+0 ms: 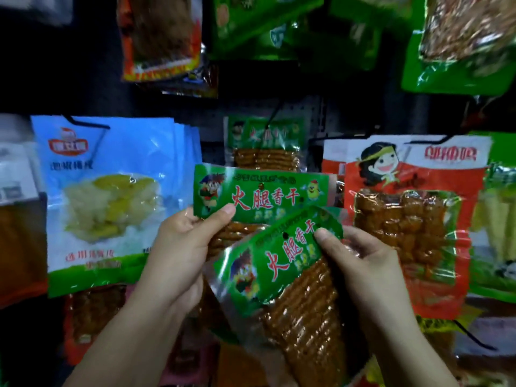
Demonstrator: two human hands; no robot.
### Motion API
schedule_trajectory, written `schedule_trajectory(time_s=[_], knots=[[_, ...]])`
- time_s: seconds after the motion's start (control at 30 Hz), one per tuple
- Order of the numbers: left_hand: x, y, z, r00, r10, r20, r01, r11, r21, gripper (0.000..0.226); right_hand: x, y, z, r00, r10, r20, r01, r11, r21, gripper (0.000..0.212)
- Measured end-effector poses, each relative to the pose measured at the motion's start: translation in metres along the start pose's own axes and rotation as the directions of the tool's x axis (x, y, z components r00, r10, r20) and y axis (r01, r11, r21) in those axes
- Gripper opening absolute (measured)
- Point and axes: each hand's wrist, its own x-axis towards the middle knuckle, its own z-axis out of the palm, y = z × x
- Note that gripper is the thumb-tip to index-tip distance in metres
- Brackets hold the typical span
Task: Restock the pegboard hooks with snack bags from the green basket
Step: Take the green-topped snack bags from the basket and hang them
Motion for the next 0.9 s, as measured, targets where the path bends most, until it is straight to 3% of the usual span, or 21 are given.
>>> schedule_trajectory(time_s=[0.1,0.2,0.37,0.57,0.63,0.7,0.9], knots=[[0.002,0.005,0.007,0.999,-0.015,0.038,0.016,0.999,-0.042,0.033,0.008,-0.009,-0.002,1.0,-0.008,0.01,0.008,1.0,0.028,0.034],[0.007,0.016,0.016,0.992,0.02,0.126,-0.011,0.997,-0.071,0.023,0.013,-0.016,-0.004,0.999,0.03,-0.014,-0.028,0.994,0.104,0.02],[0.034,0.047,0.031,0.964,0.217,0.152,-0.229,0.972,0.062,0.03,0.022,-0.028,-0.003,0.993,-0.041,-0.112,0.053,0.993,0.11,0.014],[0.051,0.071,0.048,0.906,0.396,0.148,-0.419,0.889,0.187,0.018,0.026,-0.051,0.001,0.962,-0.197,-0.189,0.208,0.977,0.044,0.008],[0.054,0.079,0.055,0.868,0.46,0.189,-0.494,0.838,0.232,0.009,0.028,-0.058,0.001,0.95,-0.228,-0.214,0.244,0.968,0.054,0.008],[0.058,0.085,0.061,0.838,0.498,0.222,-0.544,0.785,0.296,0.015,0.032,-0.065,-0.001,0.936,-0.255,-0.244,0.272,0.962,0.037,0.011],[0.07,0.104,0.078,0.812,0.53,0.245,-0.584,0.749,0.312,0.008,0.048,-0.083,-0.001,0.925,-0.286,-0.25,0.29,0.957,-0.02,0.031]])
